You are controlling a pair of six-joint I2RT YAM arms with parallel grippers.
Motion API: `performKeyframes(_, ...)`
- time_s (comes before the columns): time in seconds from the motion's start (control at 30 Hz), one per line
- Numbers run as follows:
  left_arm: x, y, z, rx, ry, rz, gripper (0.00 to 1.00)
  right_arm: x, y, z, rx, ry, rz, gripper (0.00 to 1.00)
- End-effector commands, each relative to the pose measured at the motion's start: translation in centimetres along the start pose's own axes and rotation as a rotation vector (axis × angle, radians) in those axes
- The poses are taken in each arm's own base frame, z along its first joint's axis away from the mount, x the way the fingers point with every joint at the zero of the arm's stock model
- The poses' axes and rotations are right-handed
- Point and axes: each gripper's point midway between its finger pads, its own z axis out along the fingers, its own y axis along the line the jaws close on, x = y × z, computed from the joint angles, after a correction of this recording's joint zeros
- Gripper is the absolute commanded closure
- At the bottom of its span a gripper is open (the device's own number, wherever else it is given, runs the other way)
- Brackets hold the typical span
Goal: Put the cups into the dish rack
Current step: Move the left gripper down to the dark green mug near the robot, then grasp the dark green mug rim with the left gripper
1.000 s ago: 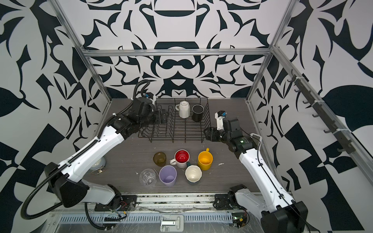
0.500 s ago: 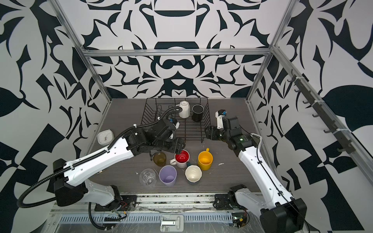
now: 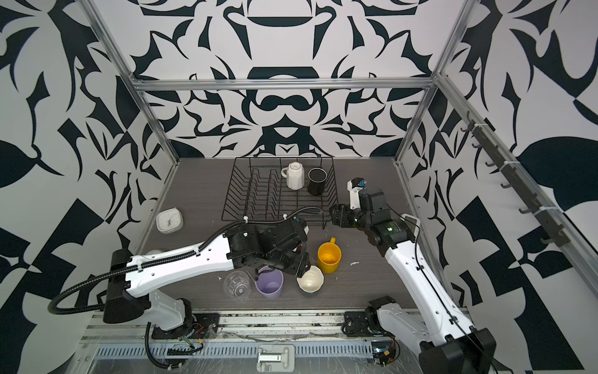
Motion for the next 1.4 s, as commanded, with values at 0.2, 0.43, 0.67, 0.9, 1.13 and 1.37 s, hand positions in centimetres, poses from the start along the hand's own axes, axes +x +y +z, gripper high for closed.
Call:
performKeyframes(0.2, 3.2, -0.5, 1.6, -0.038, 0.094, -0.035, 0.42, 0.2, 0.1, -1.5, -0.007, -0.04, -0.007, 0.25)
performKeyframes(0.43, 4.8, 0.7, 2.5, -0.082, 0.134, -0.055, 0.47, 0.6, 0.0, -1.5, -0.006, -0.033, -0.004, 0.25)
performKeyframes(0.67, 5.3, 1.8, 3.4, -0.155, 0.154, -0.051, 0.49, 0.8, -0.1, -1.5, -0.003, -0.03, 0.0, 0.25)
performKeyframes(0.9, 5.3, 2.1, 4.4, -0.191, 0.168, -0.036, 0.51, 0.8, -0.1, -1.4, -0.004, -0.032, -0.002, 0.25)
performKeyframes(1.13, 5.0, 2.3, 4.8, -0.214, 0.16, -0.03, 0.52, 1.0, -0.1, -1.1, -0.006, -0.028, 0.001, 0.25)
performKeyframes(1.37, 4.6, 2.4, 5.7, -0.234, 0.16, -0.021, 0.53, 1.2, -0.2, -1.0, -0.006, -0.023, 0.002, 0.25)
